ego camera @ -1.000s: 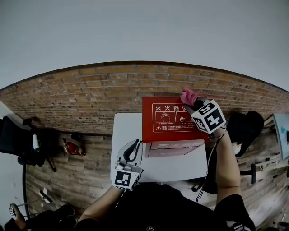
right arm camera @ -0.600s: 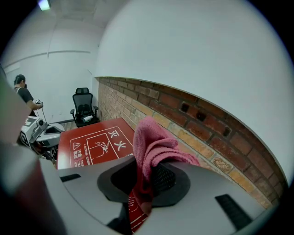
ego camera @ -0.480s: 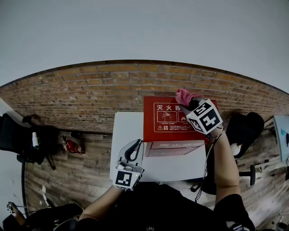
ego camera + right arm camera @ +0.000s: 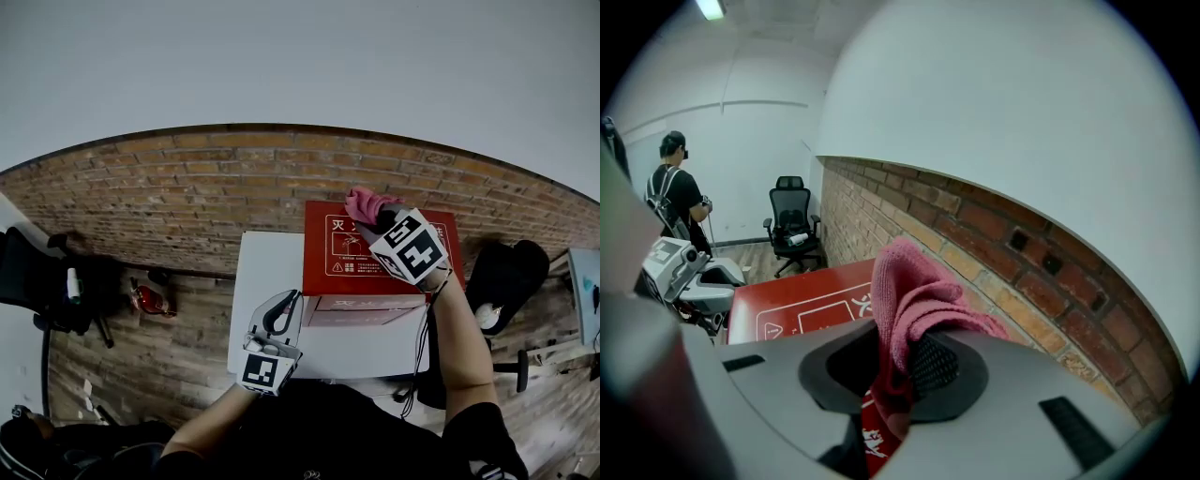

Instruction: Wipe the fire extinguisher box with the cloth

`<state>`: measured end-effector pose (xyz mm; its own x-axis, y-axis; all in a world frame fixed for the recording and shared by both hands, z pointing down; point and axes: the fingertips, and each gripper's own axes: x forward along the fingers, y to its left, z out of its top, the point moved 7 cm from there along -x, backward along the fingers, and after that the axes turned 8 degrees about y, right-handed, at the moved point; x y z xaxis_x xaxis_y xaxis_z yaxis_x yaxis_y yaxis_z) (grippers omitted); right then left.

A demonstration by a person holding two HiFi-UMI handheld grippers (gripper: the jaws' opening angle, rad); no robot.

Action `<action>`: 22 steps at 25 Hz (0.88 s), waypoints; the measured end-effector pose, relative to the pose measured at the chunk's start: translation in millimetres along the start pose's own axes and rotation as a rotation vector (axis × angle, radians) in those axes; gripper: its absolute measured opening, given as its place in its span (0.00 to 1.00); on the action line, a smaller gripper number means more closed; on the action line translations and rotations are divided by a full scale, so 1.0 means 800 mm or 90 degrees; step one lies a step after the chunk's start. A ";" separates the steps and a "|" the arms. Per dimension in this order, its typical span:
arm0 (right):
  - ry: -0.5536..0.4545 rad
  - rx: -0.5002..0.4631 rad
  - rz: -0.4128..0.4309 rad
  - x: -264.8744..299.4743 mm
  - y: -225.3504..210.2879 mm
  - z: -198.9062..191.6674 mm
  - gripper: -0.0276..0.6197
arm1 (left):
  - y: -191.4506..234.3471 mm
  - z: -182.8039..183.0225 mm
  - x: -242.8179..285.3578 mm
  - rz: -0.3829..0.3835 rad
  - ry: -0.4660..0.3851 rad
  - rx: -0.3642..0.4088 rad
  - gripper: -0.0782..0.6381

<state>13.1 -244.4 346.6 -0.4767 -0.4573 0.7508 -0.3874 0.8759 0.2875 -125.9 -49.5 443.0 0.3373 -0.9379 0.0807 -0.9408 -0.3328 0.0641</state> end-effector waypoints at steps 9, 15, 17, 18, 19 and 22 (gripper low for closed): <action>-0.010 -0.052 0.029 0.019 0.028 0.035 0.16 | 0.001 -0.001 0.000 0.002 0.002 0.003 0.17; -0.015 -0.082 0.046 0.029 0.041 0.054 0.16 | 0.001 0.000 0.000 0.003 0.003 0.006 0.17; -0.016 -0.092 0.052 0.031 0.044 0.059 0.16 | 0.000 0.001 0.000 0.004 0.003 0.004 0.17; -0.018 -0.096 0.055 0.033 0.046 0.062 0.16 | 0.000 0.001 0.000 0.005 0.002 0.003 0.17; -0.020 -0.100 0.059 0.034 0.047 0.065 0.16 | 0.000 0.000 0.000 0.005 0.001 0.002 0.17; -0.028 -0.109 0.069 0.039 0.050 0.074 0.16 | 0.000 0.000 -0.001 0.006 -0.004 0.003 0.17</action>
<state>-63.9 -232.8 346.8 -0.5430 -0.3625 0.7575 -0.1942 0.9318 0.3067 -126.1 -49.1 442.8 0.3281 -0.9417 0.0746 -0.9441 -0.3243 0.0588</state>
